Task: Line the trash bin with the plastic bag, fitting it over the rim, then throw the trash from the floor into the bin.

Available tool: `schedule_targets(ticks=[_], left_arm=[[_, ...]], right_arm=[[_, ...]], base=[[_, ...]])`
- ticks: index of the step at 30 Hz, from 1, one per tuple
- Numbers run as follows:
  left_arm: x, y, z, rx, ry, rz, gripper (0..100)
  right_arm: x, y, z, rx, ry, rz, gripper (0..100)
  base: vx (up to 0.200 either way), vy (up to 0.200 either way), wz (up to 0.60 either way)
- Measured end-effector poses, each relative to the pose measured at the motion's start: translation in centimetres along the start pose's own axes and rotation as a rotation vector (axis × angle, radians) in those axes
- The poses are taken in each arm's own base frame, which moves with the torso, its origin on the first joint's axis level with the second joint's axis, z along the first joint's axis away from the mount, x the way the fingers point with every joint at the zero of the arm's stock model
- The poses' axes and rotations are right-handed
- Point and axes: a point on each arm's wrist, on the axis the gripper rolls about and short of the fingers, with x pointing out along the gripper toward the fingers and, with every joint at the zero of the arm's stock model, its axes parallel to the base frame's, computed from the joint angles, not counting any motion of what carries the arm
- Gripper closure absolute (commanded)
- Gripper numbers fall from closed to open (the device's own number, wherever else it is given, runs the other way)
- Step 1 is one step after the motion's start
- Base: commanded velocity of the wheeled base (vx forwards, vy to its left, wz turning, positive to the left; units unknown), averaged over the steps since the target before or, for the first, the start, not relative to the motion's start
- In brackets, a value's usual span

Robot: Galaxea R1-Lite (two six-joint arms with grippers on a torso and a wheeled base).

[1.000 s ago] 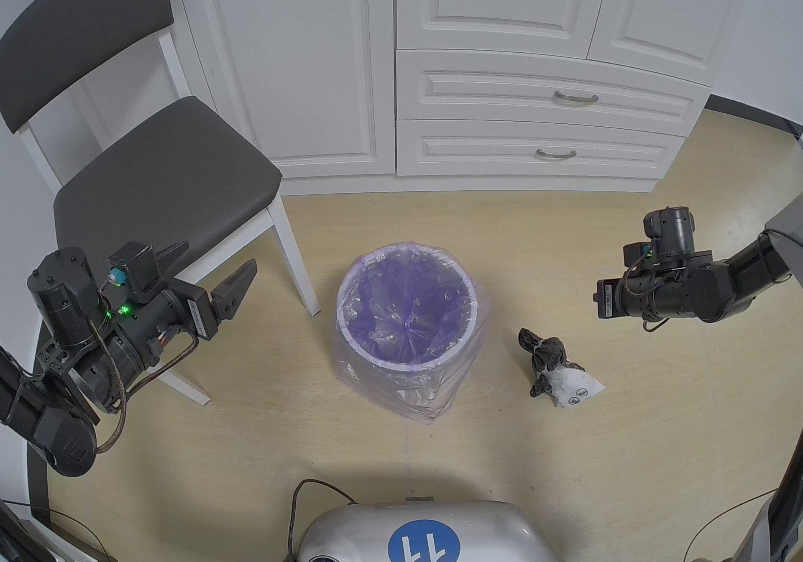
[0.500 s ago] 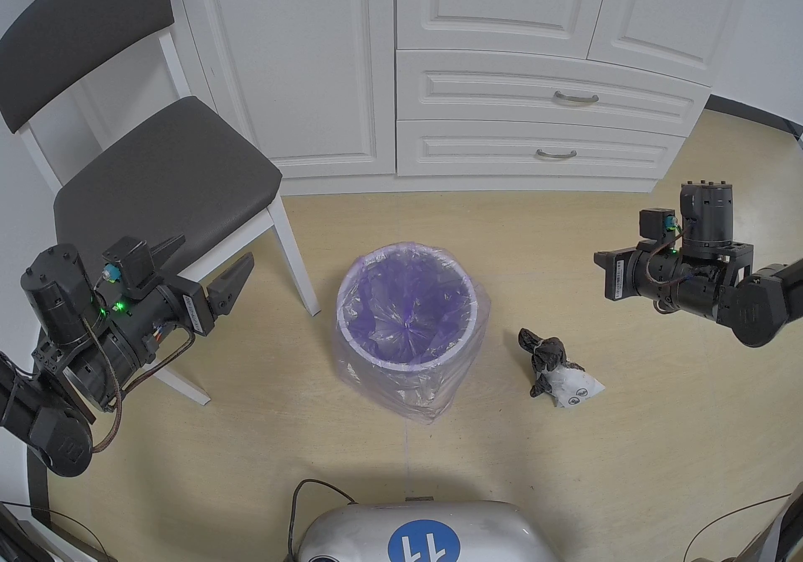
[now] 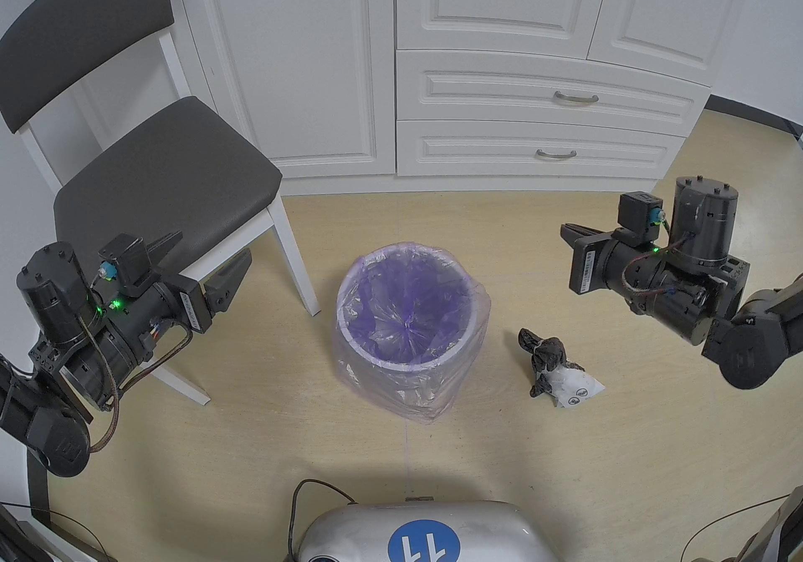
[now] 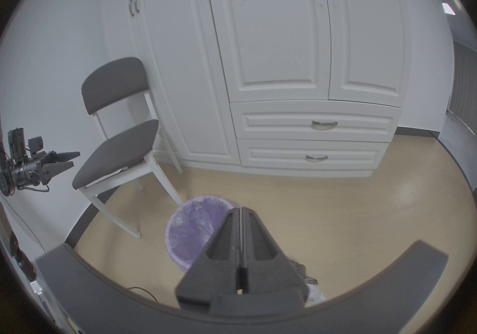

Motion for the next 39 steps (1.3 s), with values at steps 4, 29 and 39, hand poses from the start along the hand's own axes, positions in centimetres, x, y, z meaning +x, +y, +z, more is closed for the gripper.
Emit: schedule_targets(ticks=[4, 29, 39], left_arm=[[-0.1, 0.0, 0.2, 0.002, -0.006, 0.001, 0], [-0.3, -0.1, 0.4, 0.005, -0.014, -0.001, 0], [-0.1, -0.1, 0.1, 0.004, 0.002, -0.002, 0]], right_arm=[[0.5, 1.8, -0.7, 0.007, -0.043, 0.034, 100], [11.2, -6.1, -10.8, -0.007, 0.397, -0.200, 0], [17.3, -11.8, -18.0, 0.094, 0.537, -0.217, 0]], base=[[0.000, 0.000, 0.00], [0.000, 0.000, 0.00], [0.000, 0.000, 0.00]])
